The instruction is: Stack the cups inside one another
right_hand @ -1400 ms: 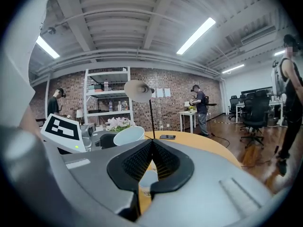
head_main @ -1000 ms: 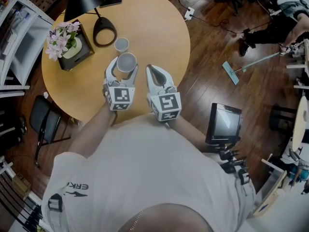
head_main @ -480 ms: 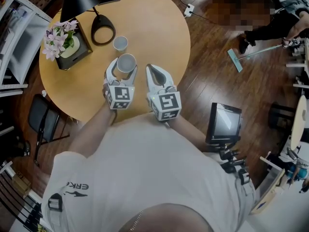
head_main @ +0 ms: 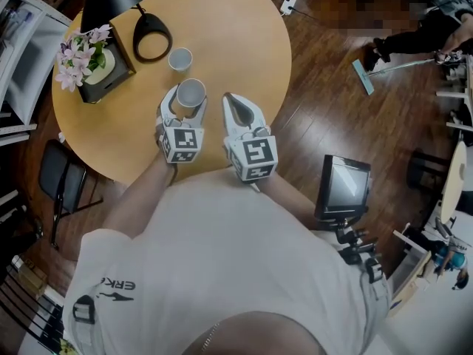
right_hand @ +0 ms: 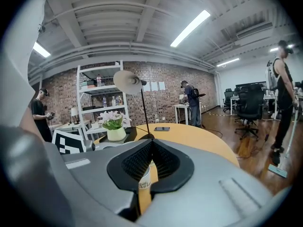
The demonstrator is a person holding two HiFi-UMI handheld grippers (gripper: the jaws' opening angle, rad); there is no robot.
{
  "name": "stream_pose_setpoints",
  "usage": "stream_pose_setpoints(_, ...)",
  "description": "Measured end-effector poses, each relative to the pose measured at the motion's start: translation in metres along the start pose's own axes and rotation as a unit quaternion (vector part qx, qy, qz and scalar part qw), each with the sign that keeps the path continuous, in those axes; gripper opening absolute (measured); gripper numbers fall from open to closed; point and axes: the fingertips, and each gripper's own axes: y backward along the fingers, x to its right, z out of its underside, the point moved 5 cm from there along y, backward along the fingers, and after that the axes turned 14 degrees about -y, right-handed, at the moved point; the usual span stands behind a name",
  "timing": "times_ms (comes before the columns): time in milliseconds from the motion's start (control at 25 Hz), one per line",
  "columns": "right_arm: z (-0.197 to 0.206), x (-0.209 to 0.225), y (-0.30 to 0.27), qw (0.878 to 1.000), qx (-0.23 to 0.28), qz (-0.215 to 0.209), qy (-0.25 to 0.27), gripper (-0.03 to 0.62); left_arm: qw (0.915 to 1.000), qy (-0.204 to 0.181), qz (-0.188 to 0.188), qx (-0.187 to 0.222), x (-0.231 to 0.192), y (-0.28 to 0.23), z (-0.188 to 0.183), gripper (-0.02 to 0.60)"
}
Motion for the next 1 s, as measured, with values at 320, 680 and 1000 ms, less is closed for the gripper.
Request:
stream_pose_setpoints(320, 0.006, 0.004, -0.004, 1.000, -0.013, 0.007, -0.002, 0.014, 0.9995, 0.028, 0.005, -0.011, 0.004, -0.009, 0.013, 0.328)
stream_pose_setpoints(680, 0.011, 0.007, -0.016, 1.000, -0.023, 0.010, -0.003, 0.014, 0.9986, 0.044, 0.014, -0.025, 0.005, -0.020, 0.029, 0.328)
stream_pose_setpoints(1000, 0.010, 0.008, -0.021, 1.000, -0.024, 0.010, -0.006, 0.014, 0.9982, 0.054, 0.022, -0.015, 0.008, -0.019, 0.028, 0.328)
